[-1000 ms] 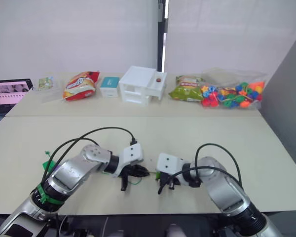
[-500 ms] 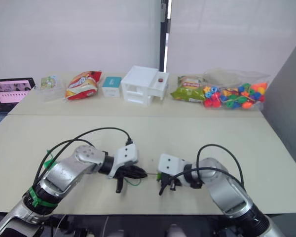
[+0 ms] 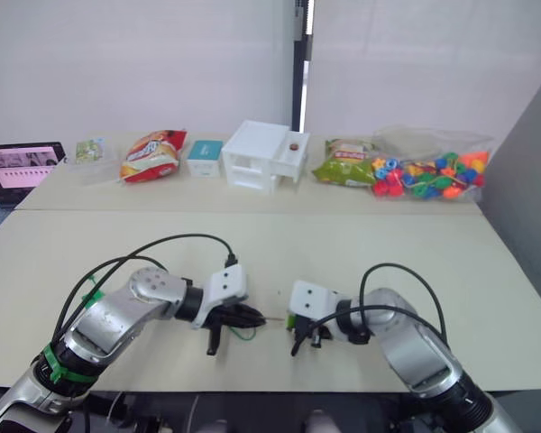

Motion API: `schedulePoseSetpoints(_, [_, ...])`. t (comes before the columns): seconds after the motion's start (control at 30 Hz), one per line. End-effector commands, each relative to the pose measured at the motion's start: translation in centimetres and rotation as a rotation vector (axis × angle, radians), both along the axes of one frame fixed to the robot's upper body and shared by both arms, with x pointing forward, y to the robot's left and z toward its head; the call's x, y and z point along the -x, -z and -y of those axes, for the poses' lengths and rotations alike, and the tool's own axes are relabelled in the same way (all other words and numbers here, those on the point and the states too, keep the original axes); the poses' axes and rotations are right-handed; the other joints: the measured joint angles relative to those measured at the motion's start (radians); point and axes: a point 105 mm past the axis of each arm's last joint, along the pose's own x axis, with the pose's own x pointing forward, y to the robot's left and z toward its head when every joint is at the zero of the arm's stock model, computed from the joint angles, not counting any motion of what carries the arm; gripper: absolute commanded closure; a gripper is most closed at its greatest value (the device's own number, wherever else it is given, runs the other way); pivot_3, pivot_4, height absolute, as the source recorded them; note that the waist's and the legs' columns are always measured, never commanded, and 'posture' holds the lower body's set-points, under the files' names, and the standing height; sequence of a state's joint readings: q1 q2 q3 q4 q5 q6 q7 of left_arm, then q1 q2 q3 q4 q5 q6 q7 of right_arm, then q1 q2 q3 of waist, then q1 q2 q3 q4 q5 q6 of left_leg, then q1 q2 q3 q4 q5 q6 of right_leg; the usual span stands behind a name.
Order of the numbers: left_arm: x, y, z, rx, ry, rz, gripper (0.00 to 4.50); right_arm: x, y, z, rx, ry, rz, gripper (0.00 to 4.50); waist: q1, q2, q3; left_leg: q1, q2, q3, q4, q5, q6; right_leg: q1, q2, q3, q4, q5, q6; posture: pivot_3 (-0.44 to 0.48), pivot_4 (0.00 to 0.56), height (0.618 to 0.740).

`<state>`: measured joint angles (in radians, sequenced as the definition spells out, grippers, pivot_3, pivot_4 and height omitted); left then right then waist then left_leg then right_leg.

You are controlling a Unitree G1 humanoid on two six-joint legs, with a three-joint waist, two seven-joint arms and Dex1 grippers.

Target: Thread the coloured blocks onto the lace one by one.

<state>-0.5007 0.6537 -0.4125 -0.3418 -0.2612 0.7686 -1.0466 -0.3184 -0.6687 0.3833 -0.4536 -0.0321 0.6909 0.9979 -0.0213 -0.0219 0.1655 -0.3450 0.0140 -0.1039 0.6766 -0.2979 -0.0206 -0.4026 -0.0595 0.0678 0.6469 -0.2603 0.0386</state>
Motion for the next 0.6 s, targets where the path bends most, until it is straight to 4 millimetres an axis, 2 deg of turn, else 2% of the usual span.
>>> schedulePoseSetpoints(0.03, [-0.4, -0.7, 0.1, -0.011, 0.000, 0.040, 4.50, 2.1, 3.7, 0.6, 0.055, -0.002, -0.180, 3.30, 0.002, 0.000, 0.000, 0.000, 0.000, 0.000, 0.000, 0.000, 0.000, 0.000, 0.000, 0.000, 0.000, 0.000, 0.000, 0.000, 0.150, 0.740])
schedulePoseSetpoints(0.2, [-0.5, -0.8, 0.3, -0.010, -0.004, 0.042, 4.50, 2.2, 4.1, 1.2, 0.080, 0.004, -0.175, 3.30, 0.006, 0.000, 0.000, 0.000, 0.000, 0.000, 0.000, 0.000, 0.000, 0.000, 0.000, 0.000, 0.000, 0.000, 0.000, 0.000, 0.150, 0.740])
schedulePoseSetpoints(0.6, [-0.3, -0.3, 1.1, -0.005, -0.003, 0.030, 4.50, 2.6, 4.0, 0.9, 0.068, 0.004, -0.185, 3.30, 0.008, 0.000, 0.000, -0.001, 0.000, 0.000, 0.000, 0.000, 0.000, 0.000, 0.000, 0.000, 0.000, 0.000, 0.000, 0.000, 0.150, 0.740])
